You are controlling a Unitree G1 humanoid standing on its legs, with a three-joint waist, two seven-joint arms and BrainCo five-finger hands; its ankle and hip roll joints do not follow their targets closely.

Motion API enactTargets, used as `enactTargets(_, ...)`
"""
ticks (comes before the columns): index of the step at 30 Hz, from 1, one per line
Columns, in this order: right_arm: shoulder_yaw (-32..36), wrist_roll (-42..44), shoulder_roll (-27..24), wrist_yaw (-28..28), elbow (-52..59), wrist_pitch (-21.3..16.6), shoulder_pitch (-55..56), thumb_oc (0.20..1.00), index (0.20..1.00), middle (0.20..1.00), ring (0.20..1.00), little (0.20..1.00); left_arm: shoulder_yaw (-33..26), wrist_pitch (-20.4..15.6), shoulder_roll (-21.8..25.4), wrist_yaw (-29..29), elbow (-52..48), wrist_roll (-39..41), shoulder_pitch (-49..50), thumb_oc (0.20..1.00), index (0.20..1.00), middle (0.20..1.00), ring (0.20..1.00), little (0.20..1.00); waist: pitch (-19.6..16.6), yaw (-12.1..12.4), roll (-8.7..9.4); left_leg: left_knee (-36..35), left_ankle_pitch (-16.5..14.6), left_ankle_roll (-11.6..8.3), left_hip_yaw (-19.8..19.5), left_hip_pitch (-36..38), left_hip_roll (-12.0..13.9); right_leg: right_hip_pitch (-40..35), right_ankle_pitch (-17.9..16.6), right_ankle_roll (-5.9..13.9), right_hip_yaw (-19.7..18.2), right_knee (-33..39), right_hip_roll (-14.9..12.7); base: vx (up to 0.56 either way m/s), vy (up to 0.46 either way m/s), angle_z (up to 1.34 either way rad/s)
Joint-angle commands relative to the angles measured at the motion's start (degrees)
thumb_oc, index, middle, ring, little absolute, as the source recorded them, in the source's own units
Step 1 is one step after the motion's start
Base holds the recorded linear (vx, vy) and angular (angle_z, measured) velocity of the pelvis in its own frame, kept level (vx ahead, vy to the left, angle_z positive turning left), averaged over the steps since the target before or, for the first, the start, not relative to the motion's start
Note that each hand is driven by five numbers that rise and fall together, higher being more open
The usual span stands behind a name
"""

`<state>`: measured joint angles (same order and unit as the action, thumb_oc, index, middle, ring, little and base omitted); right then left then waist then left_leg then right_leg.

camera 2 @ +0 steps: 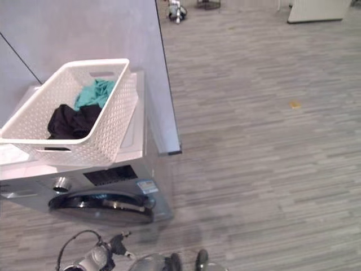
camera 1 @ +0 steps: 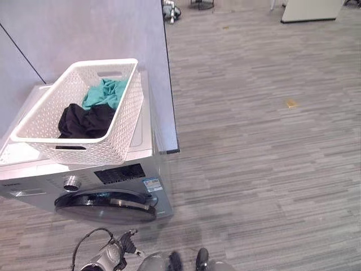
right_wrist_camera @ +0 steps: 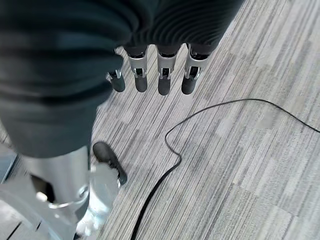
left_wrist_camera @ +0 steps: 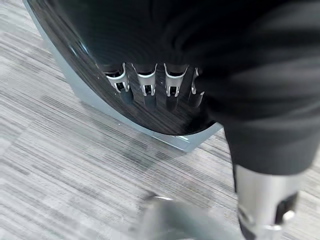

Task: Grab the laundry basket,head to the washer,open it,put in the laundry and shut it.

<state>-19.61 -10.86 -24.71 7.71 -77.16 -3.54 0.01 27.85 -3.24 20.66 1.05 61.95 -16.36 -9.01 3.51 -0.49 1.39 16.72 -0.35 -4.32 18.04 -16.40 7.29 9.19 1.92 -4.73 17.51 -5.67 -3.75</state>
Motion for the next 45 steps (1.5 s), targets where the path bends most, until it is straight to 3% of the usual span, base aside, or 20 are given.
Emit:
enactTargets(1,1.65,3.17,-3.86,-0.25,-1.22,0.95,0.47,1.0,1.0,1.0,1.0,1.0,-1.77,-0.32,-0.02,-0.29,0.48,0.13,-0.62,1.0,1.0,1.0,1.0,1.0,-0.86,0.53,-1.1,-5.38,2.17,0.05,-6.82,1.42,-1.41,-4.28,0.0,8.58,-4.49,3.84,-1.06,0.13,0.225,-0.26)
enactTargets(4,2.83,3.29,-4.43,0.1,-2.13,1.24,1.42,1.0,1.0,1.0,1.0,1.0,-0.93,-0.25,-0.48,-0.11,2.76,0.43,-0.78,1.0,1.0,1.0,1.0,1.0,-0.66,-0.33,-2.42,-8.31,7.74,-1.89,-5.41,-0.17,3.73,-5.33,1.2,9.12,-4.57,2.53,-3.63,0.18,0.357,-0.27)
enactTargets(10,4.49,3.06,-5.3,0.06,-3.0,1.44,0.51,1.0,1.0,1.0,1.0,1.0,-1.91,-0.59,-1.38,-0.89,7.11,1.39,-0.88,1.0,1.0,1.0,1.0,1.0,-1.62,-0.83,-3.45,-6.19,2.0,0.21,-7.01,1.01,-2.09,-5.77,-2.47,12.32,-6.43,3.12,-9.34,0.15,0.366,-0.07)
enactTargets(12,6.13,4.24,-6.3,-0.3,-2.37,1.41,-1.55,1.0,1.0,1.0,1.0,1.0,-4.34,-1.17,-0.51,-1.55,7.71,2.85,0.05,1.0,1.0,1.0,1.0,1.0,-2.58,0.15,-3.26,-6.36,-1.11,2.35,-3.76,1.44,-6.41,-3.42,-12.52,14.97,-6.09,3.89,-15.17,0.14,0.517,-0.05)
enactTargets(13,6.12,4.24,-6.3,-0.3,-2.38,1.41,-1.55,1.0,1.0,1.0,1.0,1.0,-4.34,-1.17,-0.51,-1.55,7.72,2.85,0.05,1.0,1.0,1.0,1.0,1.0,-2.59,0.18,-3.24,-6.38,-1.1,2.36,-3.73,1.44,-6.42,-3.4,-12.54,14.98,-6.12,3.9,-15.18,0.14,0.4,-0.24)
enactTargets(14,4.58,3.47,-5.81,-0.29,-0.41,1.29,-3.48,1.0,1.0,1.0,1.0,1.0,-7.06,-1.07,0.35,-1.94,8.32,3.9,1.31,1.0,1.0,1.0,1.0,1.0,-2.49,2.97,-3.25,-7.15,-2.94,1.68,0.03,3.69,-5.46,-3.69,-15.56,17.29,6.55,3.52,-18.12,0.09,0.286,-0.18)
enactTargets(15,3.94,3.37,-5.46,-0.31,0.71,1.0,-4.37,1.0,1.0,1.0,1.0,1.0,-8.19,-0.94,0.67,-1.97,8.13,4.03,1.76,1.0,1.0,1.0,1.0,1.0,-2.46,4.3,-3.07,-8.87,-2.92,1.55,1.56,4.65,-5.51,-4.06,-16.5,18.0,11.59,3.21,-18.8,0.11,0.377,-0.6)
enactTargets(18,2.18,3.8,-4.34,-0.05,2.76,0.52,-4.43,1.0,1.0,1.0,1.0,1.0,-9.4,-0.44,1.09,-2.3,10.41,3.58,2.34,1.0,1.0,1.0,1.0,1.0,-2.15,2.83,-2.55,-12.03,-1.09,1.75,1.6,7.44,-7.26,-2.42,-11.9,16.22,5.65,1.43,-12.79,0.08,0.255,-1.29)
enactTargets(21,-0.15,2.22,-3.8,0.35,3.45,0.38,-4.54,1.0,1.0,1.0,1.0,1.0,-10.5,-0.02,1.41,-2.19,12.11,2.98,3.03,1.0,1.0,1.0,1.0,1.0,-1.85,3.14,-2.29,-13.9,-0.45,2.01,2.47,8.82,-7.72,-2.3,-6.68,14.04,7.89,-1.06,-8.79,0.04,0.154,0.15)
enactTargets(23,-1.33,1.52,-3.44,0.58,3.95,0.1,-4.13,1.0,1.0,1.0,1.0,1.0,-10.79,0.29,1.66,-1.98,13.27,2.58,2.89,1.0,1.0,1.0,1.0,1.0,-1.28,1.79,-1.76,-13.39,1.01,2.66,2.06,8.13,-8.11,-0.56,-2.92,11.67,2.73,-4.52,-3.83,-0.07,0.063,-0.13)
enactTargets(26,-1.82,1.82,-3.3,0.94,3.31,0.08,-3.07,1.0,1.0,1.0,1.0,1.0,-10.74,0.04,1.71,-1.99,13.23,2.65,2.88,1.0,1.0,1.0,1.0,1.0,-1.47,1.73,-0.84,-13.63,1.71,2.56,0.71,8.17,-8.74,-1.9,-0.59,10.16,-1.63,-2.55,-0.81,-0.03,-0.022,0.41)
enactTargets(32,-2.25,0.93,-3.18,1.04,2.33,-0.02,-1.97,1.0,1.0,1.0,1.0,1.0,-11.28,-0.13,1.53,-2.13,13.0,3.24,3.73,1.0,1.0,1.0,1.0,1.0,-2.48,2.49,-0.2,-14.9,1.75,2.71,0.45,8.1,-8.18,-3.11,-0.75,9.73,-3.11,1.2,0.95,-0.03,-0.085,0.09)
enactTargets(36,-2.08,1.3,-3.05,0.98,2.17,-0.09,-1.21,1.0,1.0,1.0,1.0,1.0,-10.32,0.02,1.03,-2.27,13.21,2.93,2.56,1.0,1.0,1.0,1.0,1.0,-2.46,1.52,0.4,-14.26,3.54,1.26,0.39,4.48,-8.19,-2.95,-1.64,9.4,-1.72,4.71,1.46,-0.12,-0.124,0.38)
enactTargets(37,-2.28,1.4,-3.29,1.15,2.68,-0.12,-1.09,1.0,1.0,1.0,1.0,1.0,-9.97,-0.04,1.14,-2.27,13.1,2.94,1.97,1.0,1.0,1.0,1.0,1.0,-1.86,1.04,0.56,-12.08,4.18,0.37,1.46,3.06,-7.56,-2.91,-1.76,9.21,-1.13,4.96,1.19,-0.15,-0.094,0.99)
enactTargets(38,-2.0,1.5,-3.64,1.03,2.65,-0.18,-0.86,1.0,1.0,1.0,1.0,1.0,-9.75,-0.08,1.41,-2.48,12.95,2.67,1.15,1.0,1.0,1.0,1.0,1.0,-1.27,-0.78,0.71,-9.67,5.87,-1.52,9.26,1.7,-3.45,-3.02,-1.7,9.22,0.9,5.35,0.57,-0.1,-0.051,1.06)
enactTargets(39,-1.68,1.56,-3.79,1.1,2.65,-0.2,-0.73,1.0,1.0,1.0,1.0,1.0,-9.78,-0.07,1.35,-2.5,12.43,2.74,0.71,1.0,1.0,1.0,1.0,1.0,-0.98,-1.63,0.94,-8.54,4.36,-2.34,12.05,2.66,-1.27,-3.49,-0.93,9.63,1.34,5.1,-0.11,-0.09,-0.014,1.19)
enactTargets(40,-1.75,1.35,-3.87,0.98,2.15,-0.04,-0.74,1.0,1.0,1.0,1.0,1.0,-9.74,0.01,1.4,-2.55,12.22,2.69,0.35,1.0,1.0,1.0,1.0,1.0,-0.79,-1.46,1.15,-8.26,3.89,-2.08,11.6,2.68,-0.44,-3.73,-1.16,9.63,1.67,5.73,-0.58,-0.03,0.031,0.83)
enactTargets(42,-2.12,0.98,-4.08,0.94,1.78,0.13,-1.46,1.0,1.0,1.0,1.0,1.0,-9.67,-0.06,1.47,-2.8,12.35,2.94,0.12,1.0,1.0,1.0,1.0,1.0,-0.84,0.06,1.36,-8.01,2.5,-1.42,4.73,2.13,-1.22,-4.01,-1.89,10.06,1.3,6.25,-1.22,-0.04,0.046,0.29)
enactTargets(43,-2.12,0.98,-4.09,0.94,1.78,0.13,-1.46,1.0,1.0,1.0,1.0,1.0,-9.67,-0.06,1.47,-2.8,12.35,2.94,0.12,1.0,1.0,1.0,1.0,1.0,-0.84,0.04,1.35,-8.01,2.5,-1.42,4.71,2.12,-1.23,-4.02,-1.89,10.06,1.32,6.25,-1.22,-0.08,0.103,-0.24)
enactTargets(45,-1.61,1.15,-4.37,0.94,2.44,0.26,-1.3,1.0,1.0,1.0,1.0,1.0,-8.93,-0.07,1.52,-3.1,12.96,2.51,0.29,1.0,1.0,1.0,1.0,1.0,-1.04,0.27,1.1,-11.75,5.53,-1.72,-0.03,2.93,0.88,-2.38,-2.87,10.08,0.64,4.66,-2.96,-0.06,0.206,-0.38)
